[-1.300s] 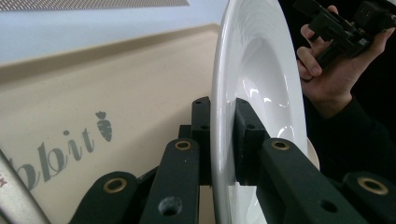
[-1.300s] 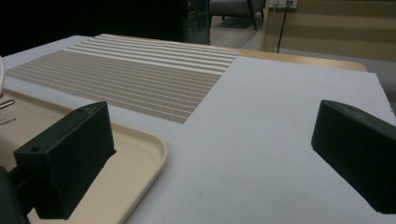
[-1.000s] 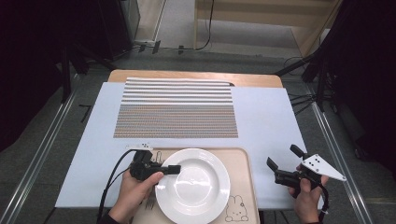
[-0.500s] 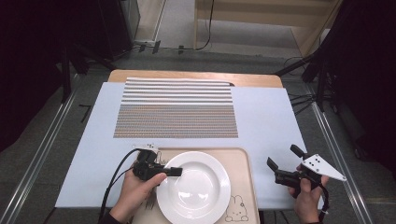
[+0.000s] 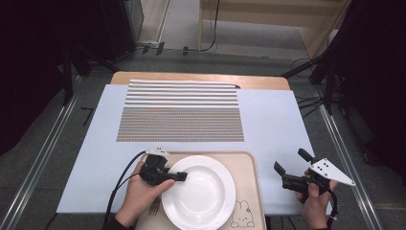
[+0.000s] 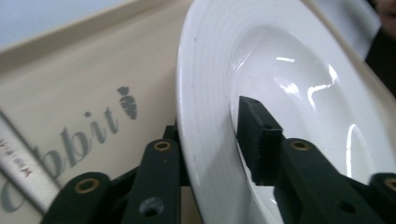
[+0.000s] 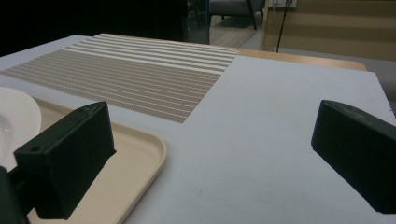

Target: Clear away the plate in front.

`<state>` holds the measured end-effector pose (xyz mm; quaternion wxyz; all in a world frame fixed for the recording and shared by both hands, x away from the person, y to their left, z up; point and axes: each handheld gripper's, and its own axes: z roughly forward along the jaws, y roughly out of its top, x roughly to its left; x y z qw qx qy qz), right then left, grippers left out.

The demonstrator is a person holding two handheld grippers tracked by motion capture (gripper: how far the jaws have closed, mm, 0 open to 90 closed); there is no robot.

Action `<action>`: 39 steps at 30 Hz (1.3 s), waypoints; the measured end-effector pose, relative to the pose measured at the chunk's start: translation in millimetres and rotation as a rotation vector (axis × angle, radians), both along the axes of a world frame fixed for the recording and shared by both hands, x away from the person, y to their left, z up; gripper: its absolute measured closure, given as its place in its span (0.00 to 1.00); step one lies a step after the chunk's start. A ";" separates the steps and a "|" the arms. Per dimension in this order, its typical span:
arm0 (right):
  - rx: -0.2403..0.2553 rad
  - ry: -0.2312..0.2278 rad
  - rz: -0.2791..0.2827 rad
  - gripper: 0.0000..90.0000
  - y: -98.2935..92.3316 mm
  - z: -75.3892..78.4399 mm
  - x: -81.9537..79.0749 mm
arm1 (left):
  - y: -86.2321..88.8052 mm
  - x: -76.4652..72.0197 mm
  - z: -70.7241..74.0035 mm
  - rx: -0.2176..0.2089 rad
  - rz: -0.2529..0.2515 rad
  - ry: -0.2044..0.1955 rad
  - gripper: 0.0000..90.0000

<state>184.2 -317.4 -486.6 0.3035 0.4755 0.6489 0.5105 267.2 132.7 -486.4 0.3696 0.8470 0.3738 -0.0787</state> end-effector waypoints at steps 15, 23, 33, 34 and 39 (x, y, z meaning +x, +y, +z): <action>0.002 0.003 0.001 0.00 1.0 -0.2 0.3 | 4.5 -10.8 13.0 0.035 0.060 -0.222 0.39; 0.003 0.004 -0.001 0.00 1.1 -0.3 -0.1 | 16.9 -15.5 22.3 -0.071 0.083 -0.305 0.14; 0.002 0.008 -0.002 0.00 1.9 -0.6 0.2 | 38.3 -17.7 34.6 -0.173 0.095 -0.373 0.00; 0.001 0.008 -0.002 0.00 1.9 -0.7 0.3 | 40.5 -17.9 35.1 -0.172 0.097 -0.384 0.00; -0.001 0.007 0.002 0.00 2.4 -0.9 0.7 | 51.9 -17.4 37.0 -0.180 0.124 -0.396 0.00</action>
